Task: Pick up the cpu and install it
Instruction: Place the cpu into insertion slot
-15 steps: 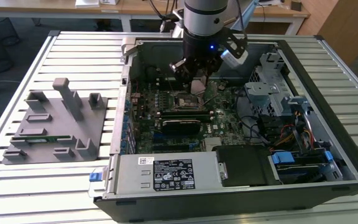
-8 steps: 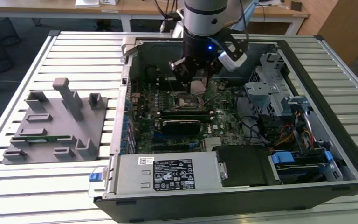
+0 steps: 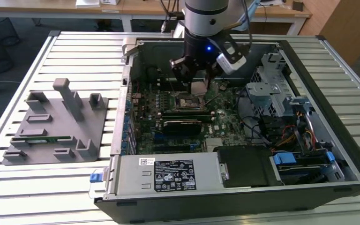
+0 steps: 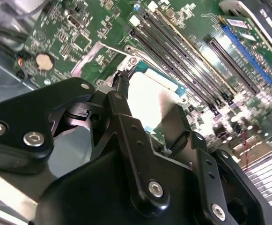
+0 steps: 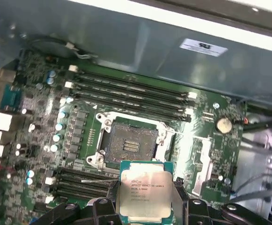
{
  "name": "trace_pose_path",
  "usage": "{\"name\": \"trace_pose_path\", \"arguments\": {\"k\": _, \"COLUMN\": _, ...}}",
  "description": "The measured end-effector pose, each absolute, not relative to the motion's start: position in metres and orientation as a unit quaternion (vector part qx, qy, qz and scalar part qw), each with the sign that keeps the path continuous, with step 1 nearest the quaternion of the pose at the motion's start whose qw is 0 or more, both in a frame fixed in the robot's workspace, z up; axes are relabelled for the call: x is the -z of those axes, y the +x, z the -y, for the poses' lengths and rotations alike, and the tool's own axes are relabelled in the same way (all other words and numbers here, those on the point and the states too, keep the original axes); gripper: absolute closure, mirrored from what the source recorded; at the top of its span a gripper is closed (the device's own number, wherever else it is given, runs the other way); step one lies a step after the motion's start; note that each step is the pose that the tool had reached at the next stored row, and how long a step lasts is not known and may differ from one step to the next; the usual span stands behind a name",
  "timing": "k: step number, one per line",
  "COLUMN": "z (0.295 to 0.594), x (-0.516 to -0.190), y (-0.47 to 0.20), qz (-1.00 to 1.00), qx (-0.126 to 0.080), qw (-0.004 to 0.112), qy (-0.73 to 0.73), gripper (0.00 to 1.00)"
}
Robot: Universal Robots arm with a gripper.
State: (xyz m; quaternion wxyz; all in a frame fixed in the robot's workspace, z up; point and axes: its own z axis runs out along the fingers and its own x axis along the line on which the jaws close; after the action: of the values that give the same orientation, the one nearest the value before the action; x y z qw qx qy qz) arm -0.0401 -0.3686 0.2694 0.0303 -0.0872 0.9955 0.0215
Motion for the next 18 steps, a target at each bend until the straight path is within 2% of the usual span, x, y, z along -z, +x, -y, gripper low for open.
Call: {"name": "trace_pose_path", "arguments": {"k": 18, "z": 0.3686, "x": -0.2685, "y": -0.04, "qz": -0.998, "qx": -0.015, "qw": 0.033, "qy": 0.059, "gripper": 0.47}}
